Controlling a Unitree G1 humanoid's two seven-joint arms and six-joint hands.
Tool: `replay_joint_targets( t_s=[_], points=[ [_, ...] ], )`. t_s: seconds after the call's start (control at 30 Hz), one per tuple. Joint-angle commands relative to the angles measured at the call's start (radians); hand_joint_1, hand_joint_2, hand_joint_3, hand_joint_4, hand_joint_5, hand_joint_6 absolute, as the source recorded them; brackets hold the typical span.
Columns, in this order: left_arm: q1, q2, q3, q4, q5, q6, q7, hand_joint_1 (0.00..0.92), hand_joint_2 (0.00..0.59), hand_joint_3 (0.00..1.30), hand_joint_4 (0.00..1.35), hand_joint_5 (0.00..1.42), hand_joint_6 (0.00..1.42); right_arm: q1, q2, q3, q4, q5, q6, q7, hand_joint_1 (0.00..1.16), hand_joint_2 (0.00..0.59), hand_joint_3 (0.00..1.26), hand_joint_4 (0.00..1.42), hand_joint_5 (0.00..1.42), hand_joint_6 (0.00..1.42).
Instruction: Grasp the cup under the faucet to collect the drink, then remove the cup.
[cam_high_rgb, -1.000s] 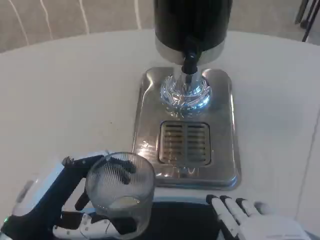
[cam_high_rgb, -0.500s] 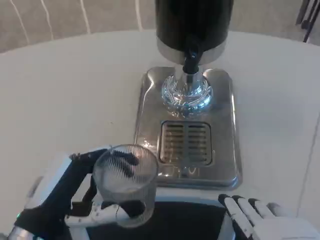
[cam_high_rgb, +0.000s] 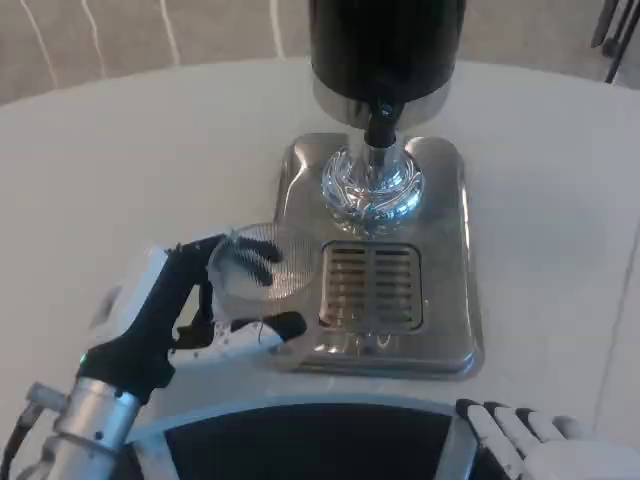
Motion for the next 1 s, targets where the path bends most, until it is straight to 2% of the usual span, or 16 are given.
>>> replay_joint_targets(
  t_s=[0.03,0.17,0.47,0.77,1.0],
  points=[
    [-0.092,-0.013,-0.040,0.093,0.031,-0.032,0.075,0.544,0.061,1.00,1.16,1.37,0.56,-0.001,0.010,-0.007,0.008,0.000,0.009,0.019,0.27,0.526,0.00,0.00,0.00,0.00],
    [-0.141,-0.016,-0.073,0.160,0.050,-0.044,0.124,0.544,0.061,0.99,1.16,1.37,0.56,-0.007,0.027,0.005,0.004,-0.015,0.012,0.046,0.27,0.526,0.00,0.00,0.00,0.00],
    [-0.279,-0.050,-0.145,0.318,0.080,-0.025,0.198,0.544,0.060,0.99,1.16,1.37,0.57,0.047,0.018,-0.027,-0.028,0.012,-0.001,0.053,0.27,0.526,0.00,0.00,0.00,0.00],
    [-0.400,-0.091,-0.205,0.455,0.105,0.036,0.253,0.544,0.060,0.99,1.16,1.37,0.57,0.053,0.021,-0.048,-0.032,0.027,0.002,0.061,0.27,0.526,0.00,0.00,0.00,0.00],
    [-0.447,-0.115,-0.246,0.517,0.123,0.075,0.288,0.540,0.058,0.99,1.16,1.37,0.58,0.051,0.028,-0.057,-0.030,0.033,0.006,0.070,0.27,0.526,0.00,0.00,0.00,0.00]
  ],
)
